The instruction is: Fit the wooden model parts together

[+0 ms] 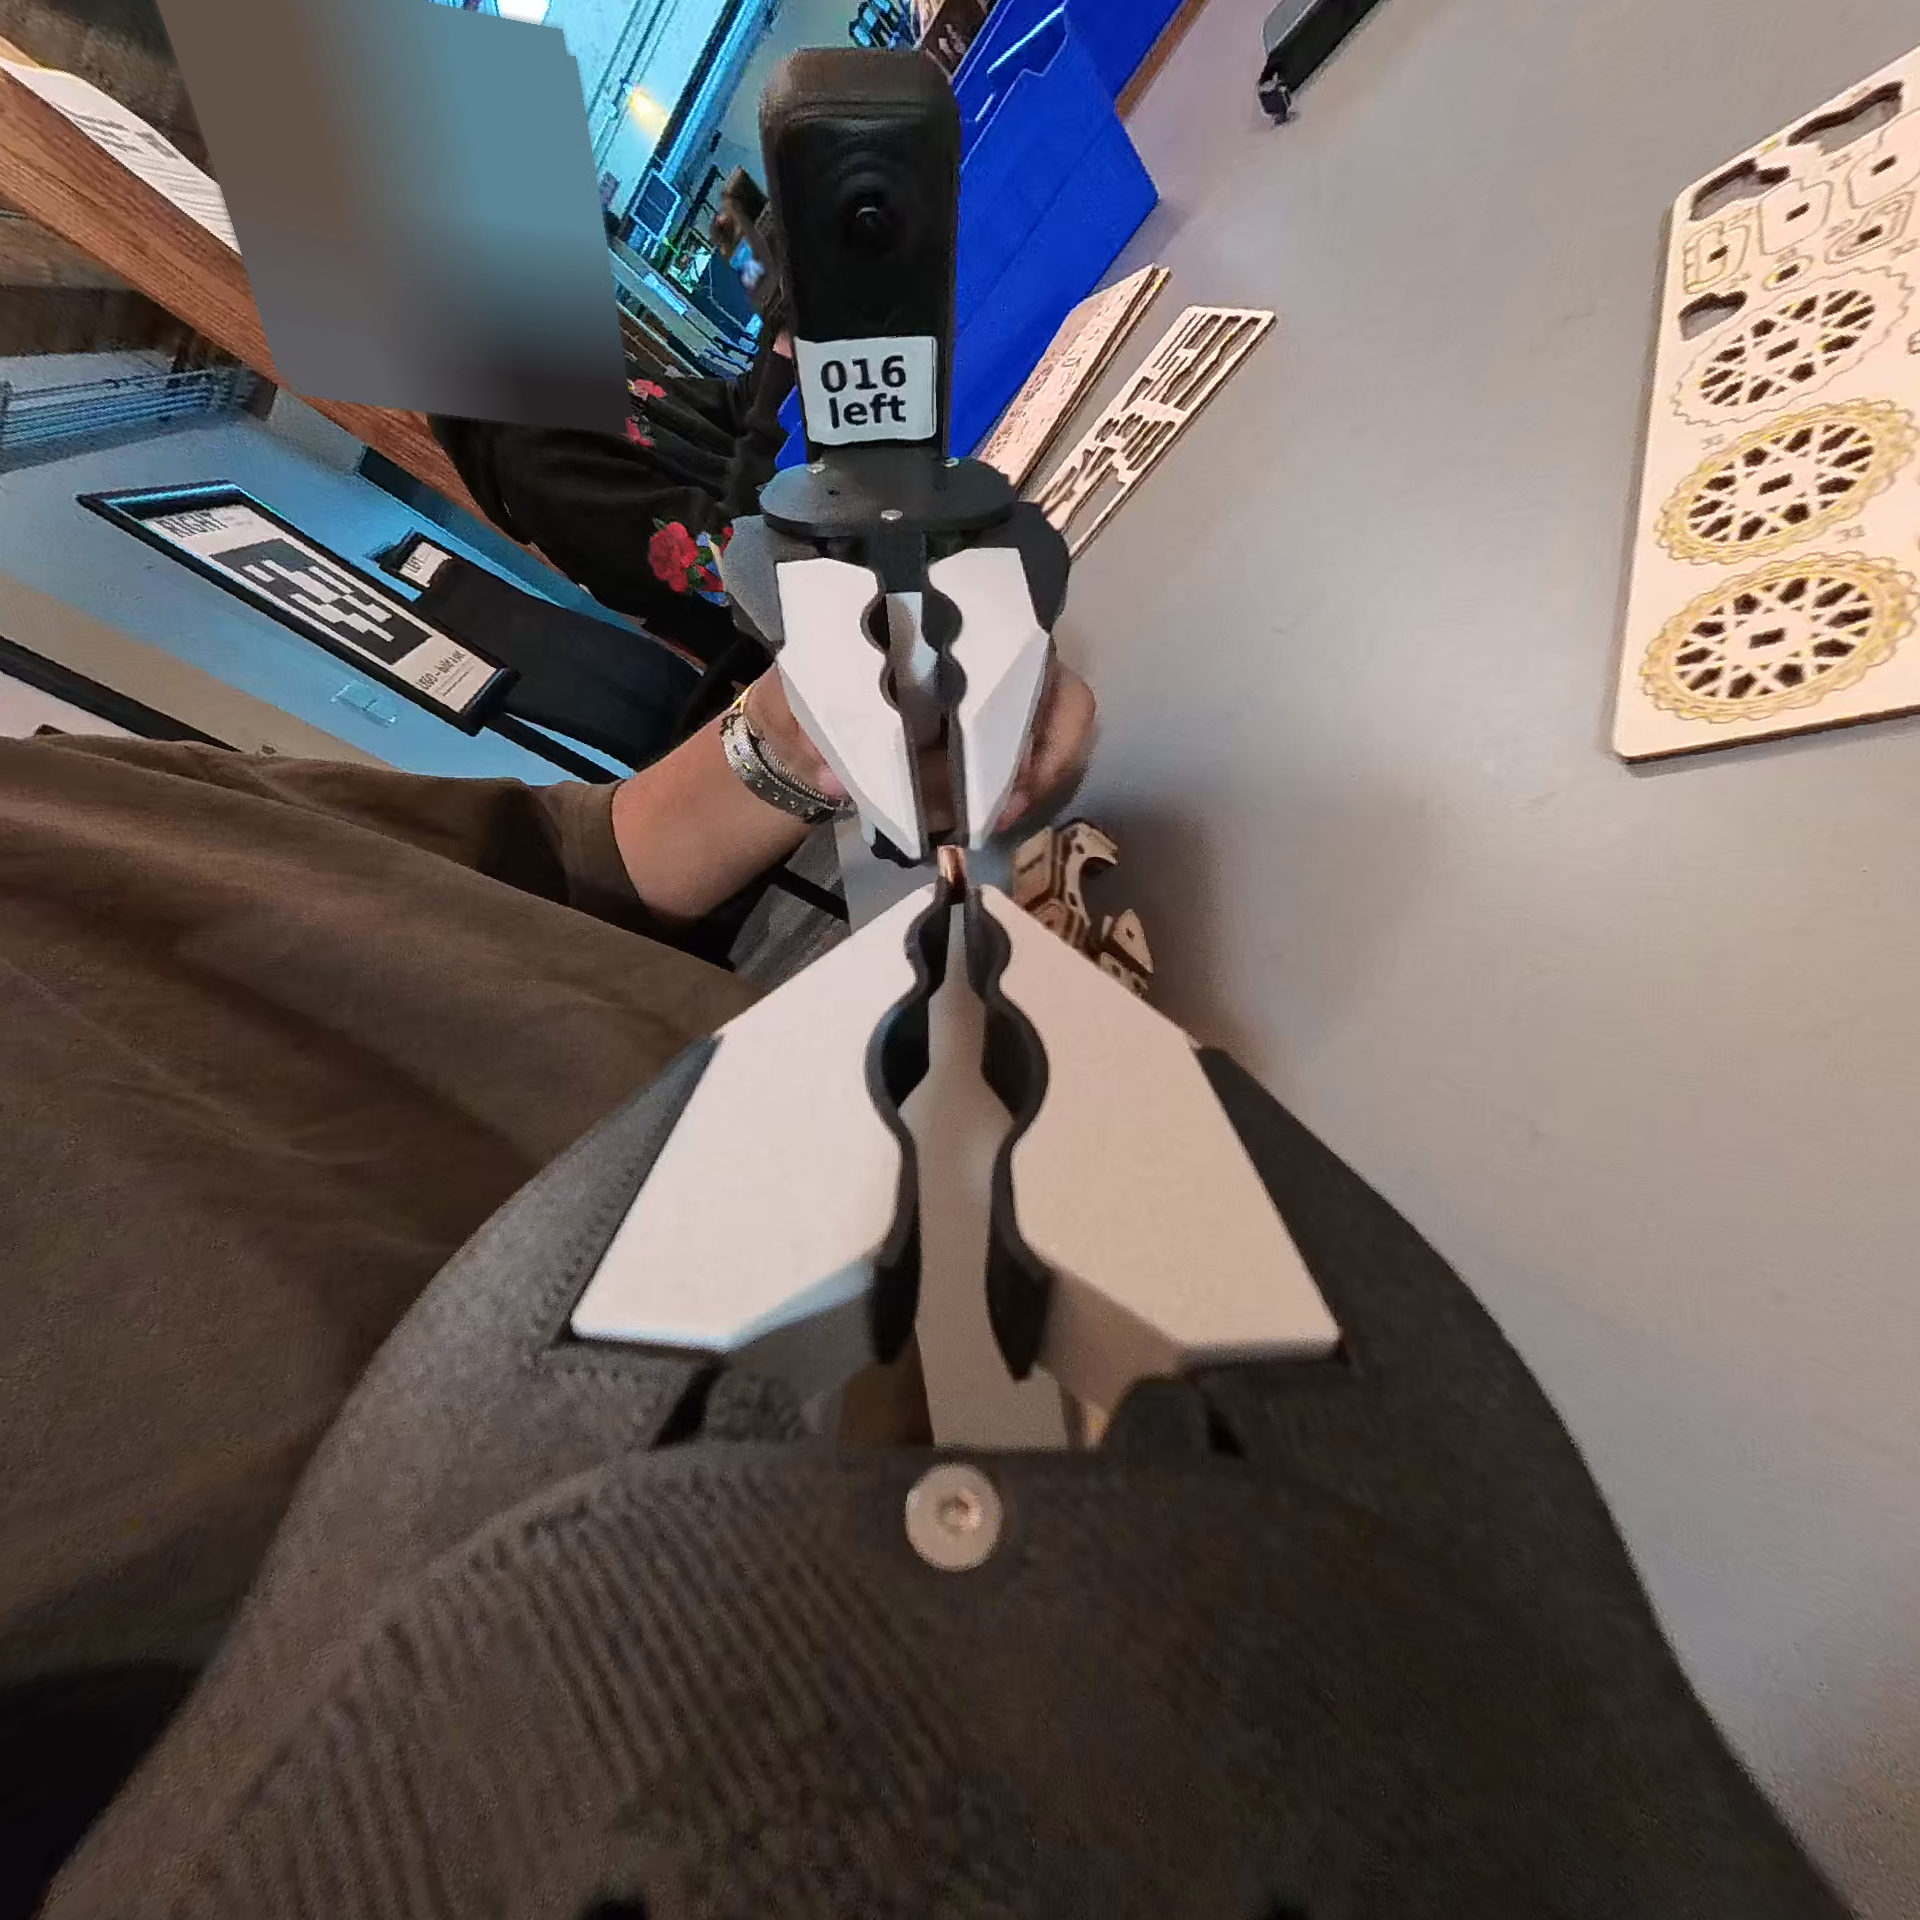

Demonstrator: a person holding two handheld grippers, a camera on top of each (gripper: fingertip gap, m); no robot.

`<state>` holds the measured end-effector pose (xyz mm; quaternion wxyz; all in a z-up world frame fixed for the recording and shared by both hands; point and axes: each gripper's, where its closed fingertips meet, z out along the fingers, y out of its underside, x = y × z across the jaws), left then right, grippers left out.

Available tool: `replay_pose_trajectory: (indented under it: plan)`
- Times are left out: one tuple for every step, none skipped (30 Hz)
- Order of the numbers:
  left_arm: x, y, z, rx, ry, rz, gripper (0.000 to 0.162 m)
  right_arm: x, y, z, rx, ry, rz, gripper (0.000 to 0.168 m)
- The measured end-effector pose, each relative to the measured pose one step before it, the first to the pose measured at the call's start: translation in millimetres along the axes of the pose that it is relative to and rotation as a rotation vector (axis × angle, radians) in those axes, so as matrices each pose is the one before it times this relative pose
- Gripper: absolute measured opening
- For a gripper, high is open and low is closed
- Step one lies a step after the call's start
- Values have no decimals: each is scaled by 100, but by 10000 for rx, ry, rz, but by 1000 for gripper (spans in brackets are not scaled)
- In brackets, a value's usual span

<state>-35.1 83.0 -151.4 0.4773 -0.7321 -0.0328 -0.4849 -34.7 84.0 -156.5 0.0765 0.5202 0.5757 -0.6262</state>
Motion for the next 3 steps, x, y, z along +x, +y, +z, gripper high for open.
replay_pose_trajectory:
  plan:
    - [26, -92, -6, 49, -18, 6, 5, -124, 9, 20, -8, -50, -8, 1]
    - [-23, -66, -12, 37, -38, -9, 5, -125, 23, 49, -19, -42, -22, 1]
    - [-36, -21, 1, 11, -26, -8, 5, -69, 46, 43, -31, -9, -26, 1]
